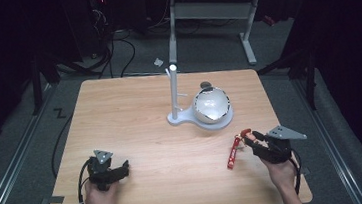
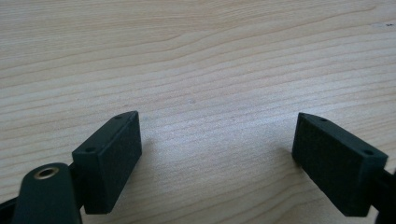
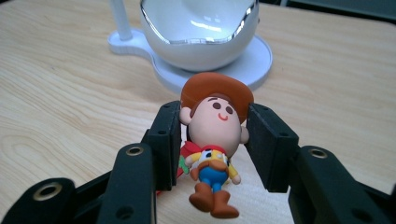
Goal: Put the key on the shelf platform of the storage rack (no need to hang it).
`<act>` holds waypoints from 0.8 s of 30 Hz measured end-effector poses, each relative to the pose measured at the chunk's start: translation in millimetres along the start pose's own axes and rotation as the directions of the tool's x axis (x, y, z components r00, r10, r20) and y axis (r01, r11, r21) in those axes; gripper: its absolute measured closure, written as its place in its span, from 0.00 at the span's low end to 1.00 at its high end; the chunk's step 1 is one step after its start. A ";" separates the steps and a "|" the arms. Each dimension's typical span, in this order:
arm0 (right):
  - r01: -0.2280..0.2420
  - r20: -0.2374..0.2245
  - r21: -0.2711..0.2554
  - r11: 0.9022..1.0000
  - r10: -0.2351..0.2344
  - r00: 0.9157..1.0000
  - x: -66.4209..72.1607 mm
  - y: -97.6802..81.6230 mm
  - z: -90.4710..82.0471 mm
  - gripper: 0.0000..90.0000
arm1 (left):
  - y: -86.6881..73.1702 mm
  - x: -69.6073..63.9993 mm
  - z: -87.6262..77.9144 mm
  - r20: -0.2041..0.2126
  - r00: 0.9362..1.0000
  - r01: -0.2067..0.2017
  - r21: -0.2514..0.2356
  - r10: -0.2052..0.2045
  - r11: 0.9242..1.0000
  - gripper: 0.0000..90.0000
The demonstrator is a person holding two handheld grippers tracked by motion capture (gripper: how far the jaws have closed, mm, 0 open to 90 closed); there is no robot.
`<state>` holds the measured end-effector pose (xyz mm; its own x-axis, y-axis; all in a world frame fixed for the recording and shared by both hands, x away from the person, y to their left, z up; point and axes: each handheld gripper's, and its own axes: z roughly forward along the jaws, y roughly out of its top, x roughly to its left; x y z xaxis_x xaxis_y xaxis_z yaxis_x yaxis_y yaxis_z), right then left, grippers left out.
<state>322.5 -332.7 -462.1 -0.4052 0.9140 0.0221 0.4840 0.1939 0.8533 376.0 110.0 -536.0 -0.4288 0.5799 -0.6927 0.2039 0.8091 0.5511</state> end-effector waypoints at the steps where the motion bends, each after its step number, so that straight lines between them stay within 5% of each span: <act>1: 0.000 0.000 0.000 1.000 0.000 1.000 0.0 0.0 0.0 0.63 | 0.0 0.0 0.0 0.000 1.000 0.000 0.000 0.000 1.000 0.18; 14: 0.039 -0.062 -0.125 0.991 -0.047 0.997 1.0 33.8 -39.8 0.64 | 0.3 1.1 0.5 0.010 1.000 -0.022 0.001 0.022 1.000 0.18; 24: 0.046 -0.085 -0.133 0.990 -0.058 0.995 -5.5 52.5 -50.3 0.65 | 0.3 1.2 0.2 0.012 1.000 -0.025 0.004 0.025 1.000 0.18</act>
<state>311.1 -345.5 -391.2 -0.4965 0.8679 0.0168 0.3574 0.1868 0.9151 375.7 110.9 -536.8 -0.4129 0.6011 -0.6842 0.2179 0.7946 0.5666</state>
